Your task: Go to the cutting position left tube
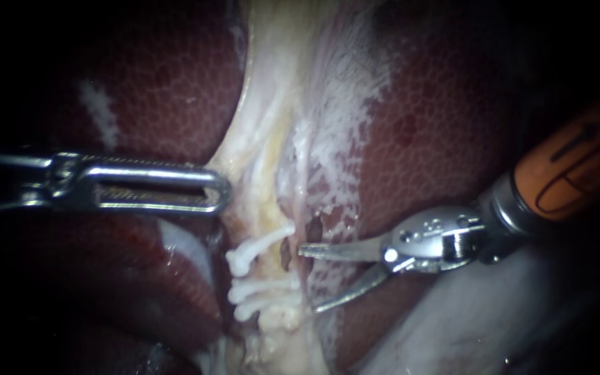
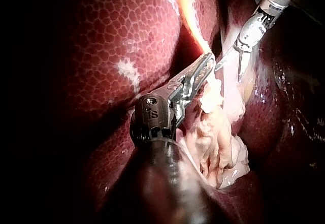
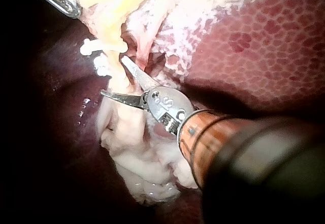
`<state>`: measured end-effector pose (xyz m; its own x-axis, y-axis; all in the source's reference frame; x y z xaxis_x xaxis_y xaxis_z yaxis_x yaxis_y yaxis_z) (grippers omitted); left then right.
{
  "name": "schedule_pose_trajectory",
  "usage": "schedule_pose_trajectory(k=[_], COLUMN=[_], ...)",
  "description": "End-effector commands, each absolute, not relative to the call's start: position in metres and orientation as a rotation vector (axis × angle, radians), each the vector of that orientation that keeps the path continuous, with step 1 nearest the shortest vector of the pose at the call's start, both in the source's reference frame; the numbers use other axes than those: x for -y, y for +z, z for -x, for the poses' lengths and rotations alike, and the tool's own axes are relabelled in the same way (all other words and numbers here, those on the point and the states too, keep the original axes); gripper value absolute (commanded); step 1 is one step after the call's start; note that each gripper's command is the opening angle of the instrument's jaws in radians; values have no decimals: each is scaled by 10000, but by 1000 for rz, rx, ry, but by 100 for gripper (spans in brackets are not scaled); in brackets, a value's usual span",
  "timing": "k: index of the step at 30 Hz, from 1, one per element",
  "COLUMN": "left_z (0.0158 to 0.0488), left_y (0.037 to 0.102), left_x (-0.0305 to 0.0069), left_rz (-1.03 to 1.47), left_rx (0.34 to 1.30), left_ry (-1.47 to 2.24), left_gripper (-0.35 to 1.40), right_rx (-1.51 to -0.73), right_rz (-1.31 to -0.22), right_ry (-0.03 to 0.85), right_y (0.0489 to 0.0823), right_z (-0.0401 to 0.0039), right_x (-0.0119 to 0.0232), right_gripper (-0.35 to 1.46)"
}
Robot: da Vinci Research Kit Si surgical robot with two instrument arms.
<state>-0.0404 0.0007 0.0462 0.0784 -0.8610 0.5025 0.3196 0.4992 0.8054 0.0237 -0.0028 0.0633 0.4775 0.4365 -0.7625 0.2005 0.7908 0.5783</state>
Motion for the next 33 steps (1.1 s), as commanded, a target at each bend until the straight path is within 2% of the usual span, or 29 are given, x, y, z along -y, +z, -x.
schedule_pose_trajectory(k=[1,7,19,27,33], left_z=[404,404,404,404,403], left_y=[461,459,457,457,457], left_x=[-7,-6,-6,-6,-6], left_rz=[-576,-576,-576,-577,-574], left_rx=[1177,1180,1180,1180,1180], left_ry=[-960,-961,-961,-961,-963], left_gripper=[-35,-35,-35,-35,-35], right_rx=[-1086,-1086,-1083,-1079,-1090], right_rz=[-680,-697,-729,-775,-790], right_ry=[155,156,160,149,160], right_y=[634,637,640,644,644], right_z=[-238,-245,-263,-277,-283], right_x=[28,26,29,34,33], right_gripper=[85,77,72,48,43])
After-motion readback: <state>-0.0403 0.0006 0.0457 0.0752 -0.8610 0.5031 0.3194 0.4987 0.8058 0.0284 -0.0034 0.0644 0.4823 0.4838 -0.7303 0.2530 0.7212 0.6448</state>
